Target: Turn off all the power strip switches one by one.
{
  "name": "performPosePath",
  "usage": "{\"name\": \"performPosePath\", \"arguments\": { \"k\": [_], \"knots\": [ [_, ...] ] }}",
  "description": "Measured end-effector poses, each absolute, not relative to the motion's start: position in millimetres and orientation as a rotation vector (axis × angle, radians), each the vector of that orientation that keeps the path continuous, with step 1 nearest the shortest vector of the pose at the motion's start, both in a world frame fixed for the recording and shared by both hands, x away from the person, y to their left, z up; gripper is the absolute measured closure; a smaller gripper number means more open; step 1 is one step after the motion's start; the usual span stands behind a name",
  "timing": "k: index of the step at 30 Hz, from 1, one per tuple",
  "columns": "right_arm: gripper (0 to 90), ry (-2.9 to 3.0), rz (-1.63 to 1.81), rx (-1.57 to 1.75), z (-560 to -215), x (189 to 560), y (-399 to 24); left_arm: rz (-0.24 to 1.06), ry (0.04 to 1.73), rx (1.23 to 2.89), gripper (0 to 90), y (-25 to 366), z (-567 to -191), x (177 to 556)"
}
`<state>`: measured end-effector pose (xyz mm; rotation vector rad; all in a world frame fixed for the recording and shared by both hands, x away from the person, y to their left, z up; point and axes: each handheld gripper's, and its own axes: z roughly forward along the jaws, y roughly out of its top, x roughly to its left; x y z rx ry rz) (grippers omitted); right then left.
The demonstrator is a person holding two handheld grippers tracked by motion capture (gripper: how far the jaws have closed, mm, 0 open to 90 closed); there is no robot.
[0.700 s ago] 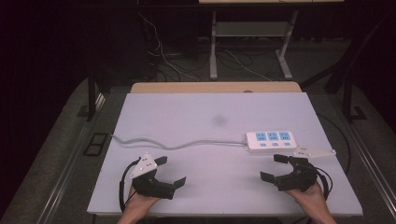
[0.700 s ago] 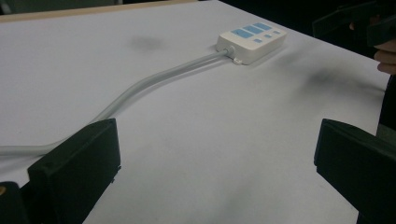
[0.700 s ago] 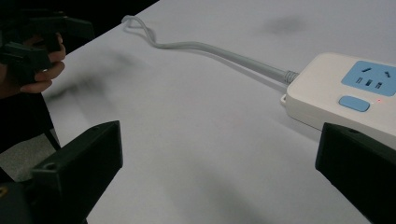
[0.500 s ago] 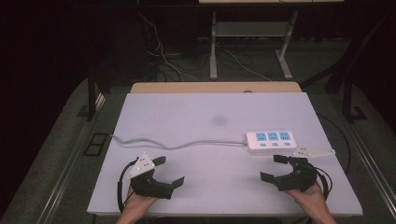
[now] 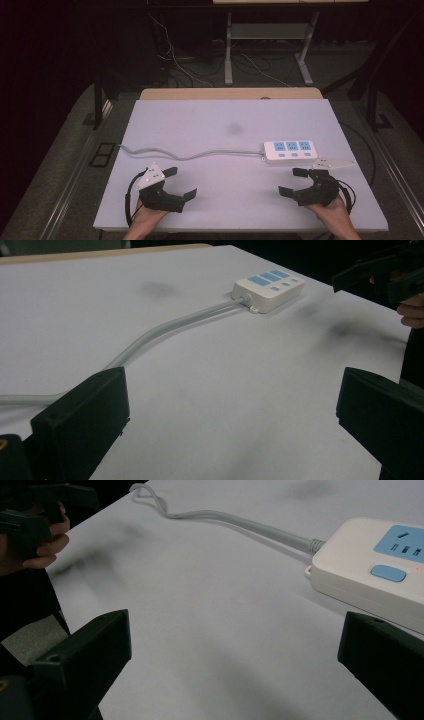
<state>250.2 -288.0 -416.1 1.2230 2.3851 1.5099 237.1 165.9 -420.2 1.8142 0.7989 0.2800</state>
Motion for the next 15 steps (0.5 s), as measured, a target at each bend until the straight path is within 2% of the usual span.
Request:
{"name": "performPosePath", "arguments": {
  "k": [15],
  "knots": [
    [0.5,2.43,1.428,1.212,-412.0,249.8,-288.6,0.274,0.804,1.826,0.0,165.6,-421.8,240.3]
  ]
}}
